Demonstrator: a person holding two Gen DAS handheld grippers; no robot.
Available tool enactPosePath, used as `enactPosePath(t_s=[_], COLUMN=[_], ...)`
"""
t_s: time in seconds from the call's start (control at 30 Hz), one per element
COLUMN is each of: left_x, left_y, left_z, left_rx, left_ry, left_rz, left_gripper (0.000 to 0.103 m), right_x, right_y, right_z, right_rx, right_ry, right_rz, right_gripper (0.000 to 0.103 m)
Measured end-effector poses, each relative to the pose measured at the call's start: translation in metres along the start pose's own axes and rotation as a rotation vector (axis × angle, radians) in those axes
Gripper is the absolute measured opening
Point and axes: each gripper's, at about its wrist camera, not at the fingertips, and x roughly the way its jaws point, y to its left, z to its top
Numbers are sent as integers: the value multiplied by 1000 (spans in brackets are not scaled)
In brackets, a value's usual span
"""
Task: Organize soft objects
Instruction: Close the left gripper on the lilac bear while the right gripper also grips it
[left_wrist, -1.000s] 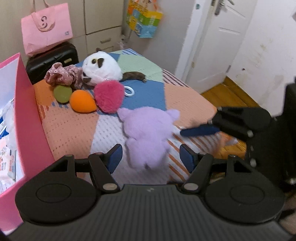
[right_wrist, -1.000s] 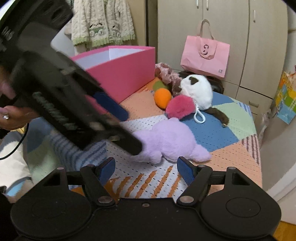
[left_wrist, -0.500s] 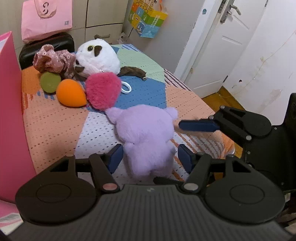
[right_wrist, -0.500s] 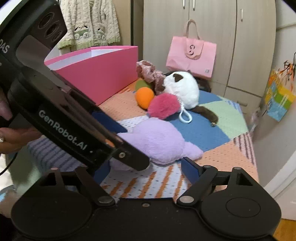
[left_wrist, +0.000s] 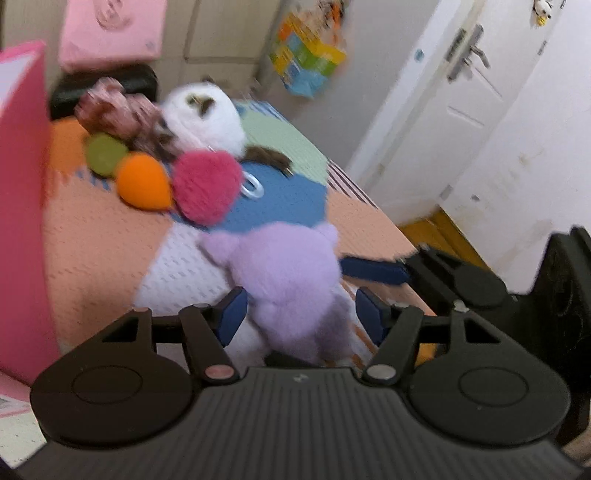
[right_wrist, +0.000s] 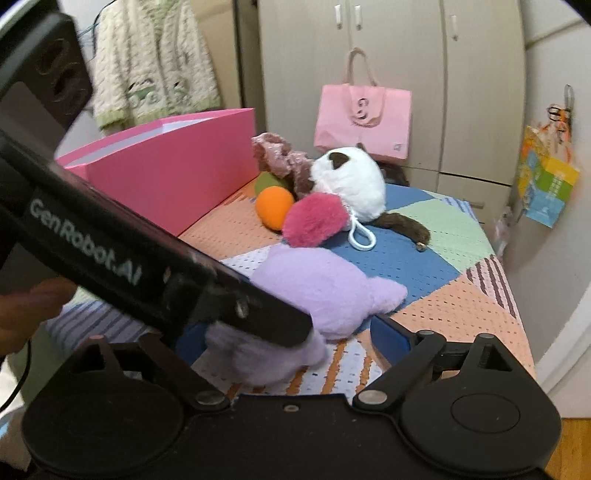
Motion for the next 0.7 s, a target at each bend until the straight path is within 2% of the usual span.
enactPosePath(t_s=[0.07, 0.27, 0.4, 0.53, 0.6, 0.7], left_x=[-2, 3, 7, 9, 10, 10], left_y=[1, 2, 1, 1, 2, -1], left_z=[-3, -4, -7, -10, -11, -15], left_rx=[2, 4, 16, -6, -35, -52], left_ry=[-54, -135, -135, -128, -125, -139], left_rz=[42, 85, 98, 78, 57, 68], left_gripper=[66, 64, 62, 53, 49, 47], right_x=[3, 7, 8, 11, 10, 9], right_y=[0, 7, 11, 14, 13, 11], right_z=[-4, -11, -15, -17, -19, -23], right_rx=[14, -36, -44, -34, -10, 32], right_ry=[-13, -73, -113, -127, -141, -158], right_rz=[-6, -49, -79, -97, -109, -109], right_gripper=[96, 96, 95, 84, 82, 79])
